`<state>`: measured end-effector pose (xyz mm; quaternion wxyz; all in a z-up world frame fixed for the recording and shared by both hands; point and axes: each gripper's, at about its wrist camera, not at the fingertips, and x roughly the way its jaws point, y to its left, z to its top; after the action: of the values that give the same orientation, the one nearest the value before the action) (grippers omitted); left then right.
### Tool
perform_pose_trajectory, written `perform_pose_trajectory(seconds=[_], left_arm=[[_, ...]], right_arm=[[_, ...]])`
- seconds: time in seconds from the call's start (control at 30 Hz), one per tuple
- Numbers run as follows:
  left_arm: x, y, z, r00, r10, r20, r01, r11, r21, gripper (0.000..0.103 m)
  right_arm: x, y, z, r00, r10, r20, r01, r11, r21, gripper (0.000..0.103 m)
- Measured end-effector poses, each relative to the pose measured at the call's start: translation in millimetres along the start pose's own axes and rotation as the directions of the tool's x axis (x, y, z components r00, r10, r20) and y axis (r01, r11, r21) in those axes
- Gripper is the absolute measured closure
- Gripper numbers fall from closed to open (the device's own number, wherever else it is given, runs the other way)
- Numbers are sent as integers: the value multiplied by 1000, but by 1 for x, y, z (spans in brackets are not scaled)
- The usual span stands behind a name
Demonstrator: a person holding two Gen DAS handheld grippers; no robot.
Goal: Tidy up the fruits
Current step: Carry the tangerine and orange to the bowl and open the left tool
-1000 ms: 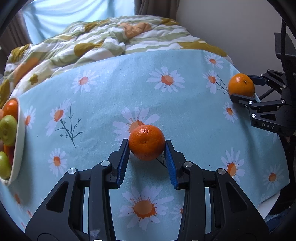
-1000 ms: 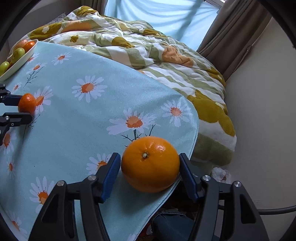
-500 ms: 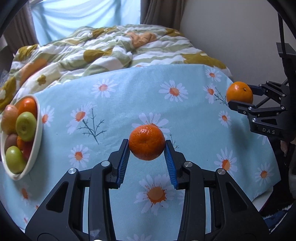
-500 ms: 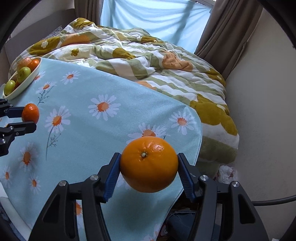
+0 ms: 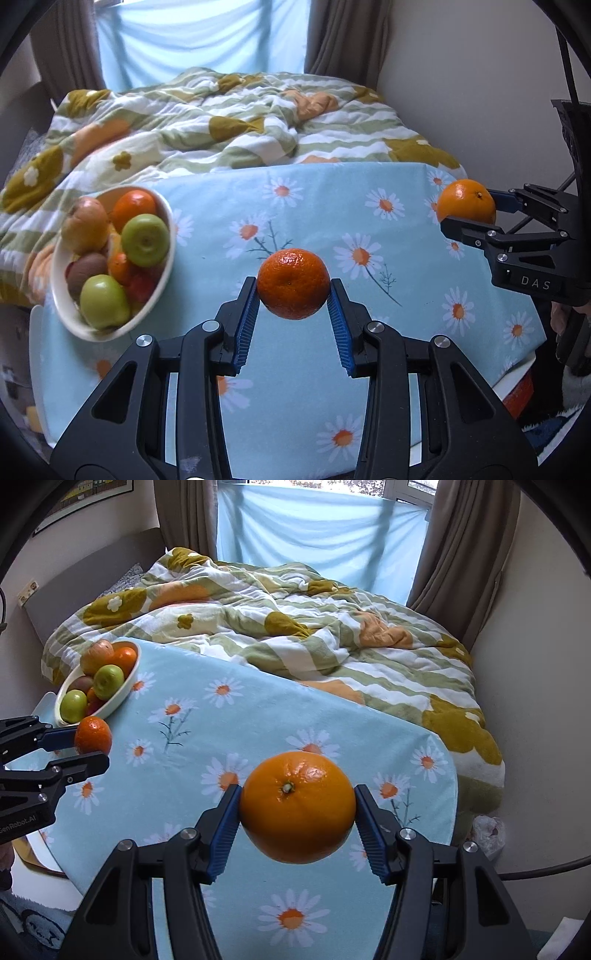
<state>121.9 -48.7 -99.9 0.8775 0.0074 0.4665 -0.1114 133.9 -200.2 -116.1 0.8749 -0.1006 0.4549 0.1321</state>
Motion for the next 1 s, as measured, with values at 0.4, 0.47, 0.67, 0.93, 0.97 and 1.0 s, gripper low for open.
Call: perform_pose_trajectory(seconds=[0.4, 0.47, 0.67, 0.93, 0.97, 1.0], left_arm=[[-39, 103, -8, 999, 44, 27, -43, 998, -36, 59], [-41, 122, -8, 998, 51, 28, -50, 998, -42, 59], [-41, 174, -8, 998, 53, 25, -51, 997, -58, 59], [-25, 231, -9, 999, 51, 3, -51, 998, -37, 59], [-22, 238, -9, 999, 48, -3, -48, 998, -36, 59], [-18, 243, -9, 999, 44, -8, -44, 998, -34, 59]], right_arm=[[0, 99, 42, 996, 70, 48, -69, 997, -20, 47], [1, 115, 48, 996, 77, 55, -76, 997, -25, 47], [11, 158, 67, 994, 89, 64, -88, 996, -24, 47], [29, 200, 84, 993, 94, 66, -95, 995, 18, 47], [30, 204, 86, 993, 93, 68, -94, 995, 23, 47], [32, 208, 87, 993, 92, 68, -94, 995, 27, 47]])
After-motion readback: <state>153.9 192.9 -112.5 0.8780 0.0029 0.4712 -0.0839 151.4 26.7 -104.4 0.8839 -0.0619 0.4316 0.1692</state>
